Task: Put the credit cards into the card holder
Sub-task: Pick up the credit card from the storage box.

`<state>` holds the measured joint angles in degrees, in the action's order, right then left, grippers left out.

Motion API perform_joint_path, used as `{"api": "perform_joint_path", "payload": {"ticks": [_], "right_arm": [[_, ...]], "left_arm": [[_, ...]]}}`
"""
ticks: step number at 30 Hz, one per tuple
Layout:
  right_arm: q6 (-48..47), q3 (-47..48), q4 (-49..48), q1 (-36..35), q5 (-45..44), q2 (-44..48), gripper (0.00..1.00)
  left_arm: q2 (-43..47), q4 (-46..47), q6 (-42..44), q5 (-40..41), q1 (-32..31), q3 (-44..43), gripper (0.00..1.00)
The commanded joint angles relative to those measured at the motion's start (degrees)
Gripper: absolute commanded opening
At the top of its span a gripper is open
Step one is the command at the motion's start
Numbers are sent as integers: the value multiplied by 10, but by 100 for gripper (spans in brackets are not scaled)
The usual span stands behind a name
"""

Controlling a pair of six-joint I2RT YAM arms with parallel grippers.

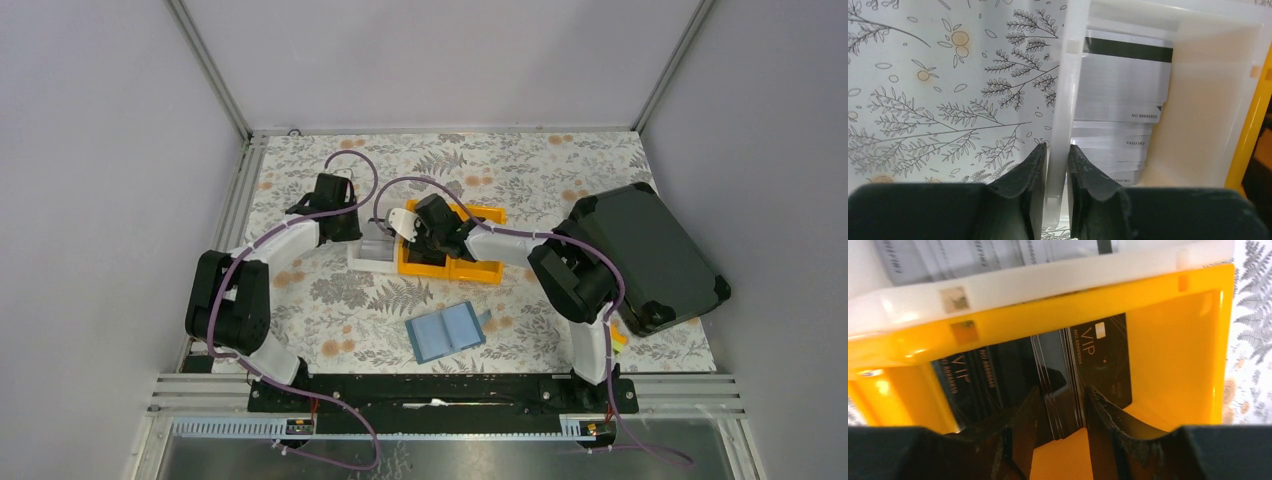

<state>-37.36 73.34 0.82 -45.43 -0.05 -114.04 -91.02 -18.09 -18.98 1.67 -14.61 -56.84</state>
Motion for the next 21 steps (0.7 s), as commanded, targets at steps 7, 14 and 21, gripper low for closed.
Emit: {"api": "perform_joint_path", "payload": {"ticks": [7,14,21], "right_arm": [[-72,11,-54,-4,-80,-14,42],[-92,-7,-113,-5,-84,-17,39],[-87,5,-97,-4,-60,-27,38]], "left_arm": [[1,37,80,-6,2,4,0],[15,57,109,-10,1,21,0],[17,56,116,-12,0,23,0]]}}
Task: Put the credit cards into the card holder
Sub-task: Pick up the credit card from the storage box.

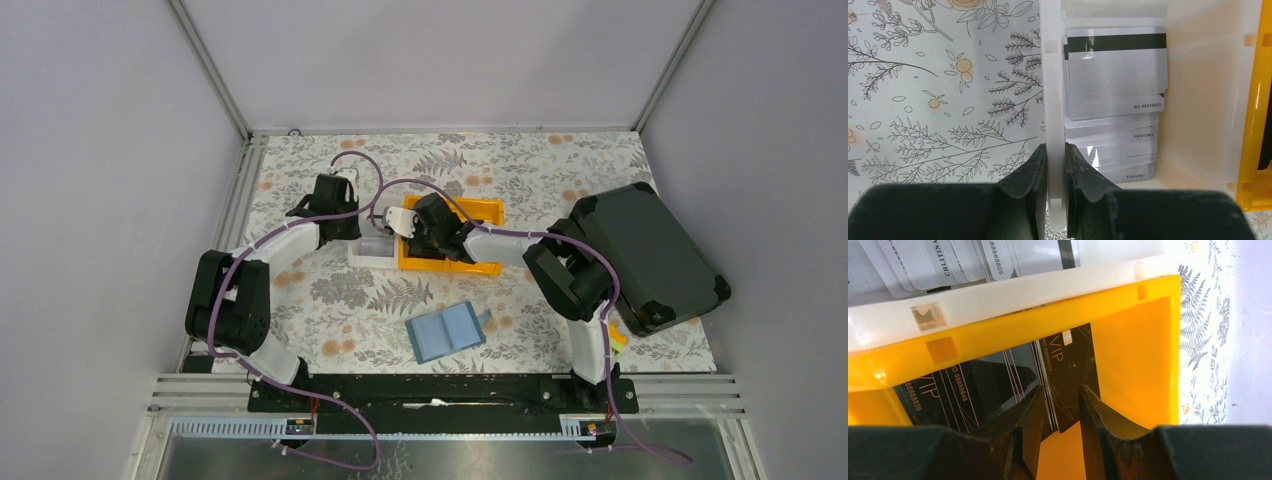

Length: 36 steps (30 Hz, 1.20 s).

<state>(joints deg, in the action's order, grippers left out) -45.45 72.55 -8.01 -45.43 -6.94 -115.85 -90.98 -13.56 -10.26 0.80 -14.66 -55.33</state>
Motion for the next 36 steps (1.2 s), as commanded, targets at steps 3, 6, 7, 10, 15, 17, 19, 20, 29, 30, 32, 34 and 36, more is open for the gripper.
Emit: {"api": "perform_joint_path", "payload": {"ticks": [3,6,7,10,15,17,19,20,29,30,32,34,36], "right_arm": [[0,26,14,-4,18,-17,38],[0,34,25,-4,19,-27,39],[-1,34,26,-4,14,-31,39],[-5,36,24,-4,0,-39,39],[-14,20,-34,-4,-55,-38,35],[-21,16,-47,-4,-64,-33,34],[-26,15,-53,-4,-65,-27,34],[-28,16,-55,-4,-66,-24,34],[-39,35,-45,-5,-69,-19,33],[-39,35,-41,-5,-68,-19,33],[-39,37,-33,-5,-64,-16,33],[-39,39,-26,-5,-59,-17,33],[-39,43,-13,-4,-57,-20,33]], "left_arm": [[17,8,28,0,1,6,0],[19,4,29,4,1,5,0],[19,5,30,3,1,5,0],[20,5,31,3,1,6,0],[21,4,34,7,1,7,0],[22,4,34,9,1,8,0],[23,4,35,9,1,8,0],[22,4,36,9,1,8,0],[21,2,38,9,0,8,0],[22,2,38,9,0,8,0],[21,2,38,9,0,8,0],[19,2,38,9,0,8,0],[17,1,39,9,0,7,0]]}}
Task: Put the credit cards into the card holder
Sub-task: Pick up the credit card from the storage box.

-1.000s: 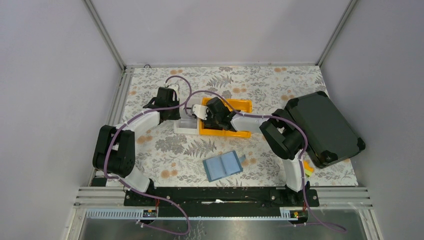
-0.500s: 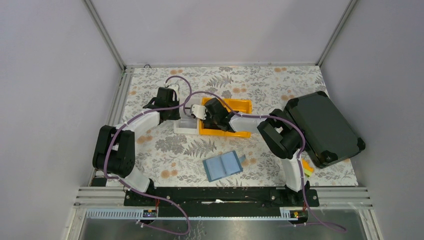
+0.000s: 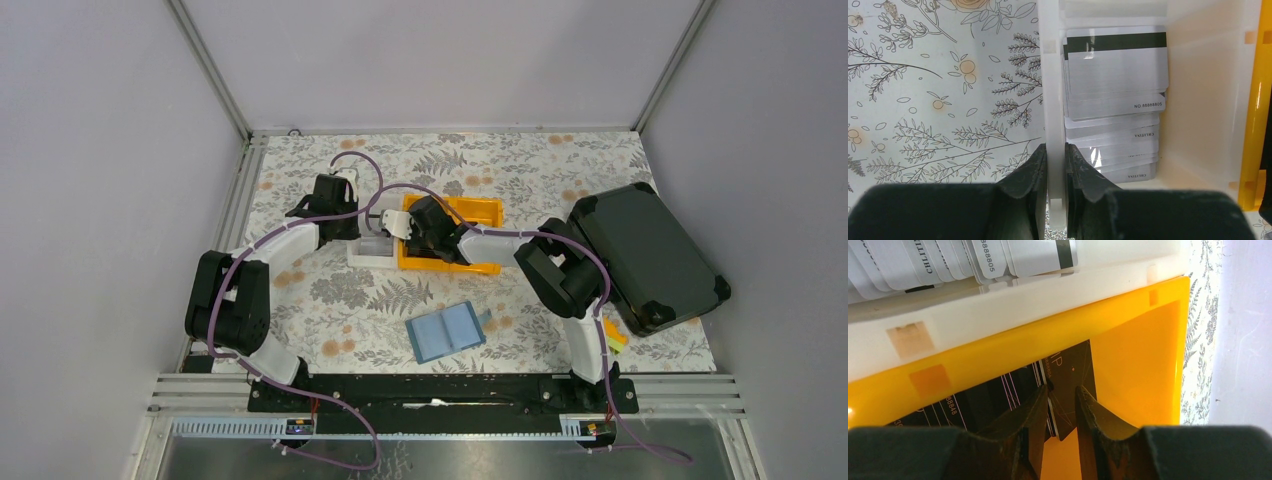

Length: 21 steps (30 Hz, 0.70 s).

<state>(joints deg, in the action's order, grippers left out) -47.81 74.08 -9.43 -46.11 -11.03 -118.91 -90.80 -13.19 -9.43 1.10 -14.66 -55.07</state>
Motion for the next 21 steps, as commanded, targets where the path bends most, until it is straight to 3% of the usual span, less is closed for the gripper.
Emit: {"api": "perform_joint_path", "payload": {"ticks": [1,21], "right_arm": [[-15,30,7,2,-15,9,34],[-20,48,45,2,-17,-10,36]], "left_arm": [[15,-4,31,6,0,3,0],[9,-9,33,4,0,-1,0]]}}
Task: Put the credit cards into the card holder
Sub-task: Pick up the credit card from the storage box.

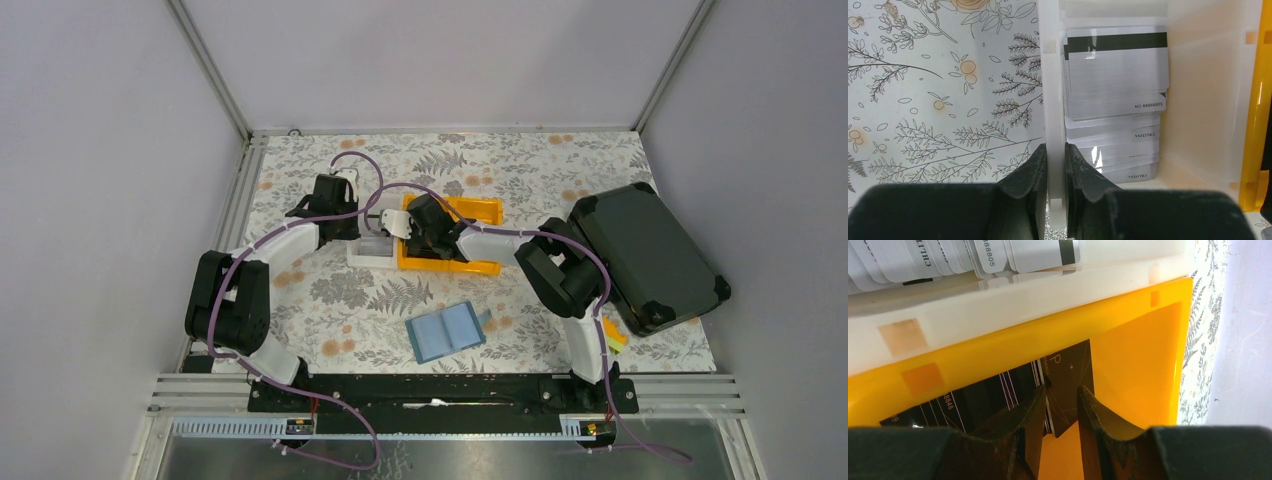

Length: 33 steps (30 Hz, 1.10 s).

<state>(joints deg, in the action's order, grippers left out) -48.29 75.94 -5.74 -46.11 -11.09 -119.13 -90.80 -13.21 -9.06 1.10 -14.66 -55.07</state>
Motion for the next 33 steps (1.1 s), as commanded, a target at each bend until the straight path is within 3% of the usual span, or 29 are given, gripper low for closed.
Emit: {"api": "perform_joint_path", "payload": {"ticks": [1,22,33], "right_arm": [[-16,29,9,2,-19,-9,36],[-29,41,-14,2,-51,6,32],[-55,-25,-134,2,-80,15,25]], "left_arm": [[10,-8,30,4,0,-2,0],[7,-11,31,5,0,-3,0],[7,-11,31,7,-1,-3,0]]}}
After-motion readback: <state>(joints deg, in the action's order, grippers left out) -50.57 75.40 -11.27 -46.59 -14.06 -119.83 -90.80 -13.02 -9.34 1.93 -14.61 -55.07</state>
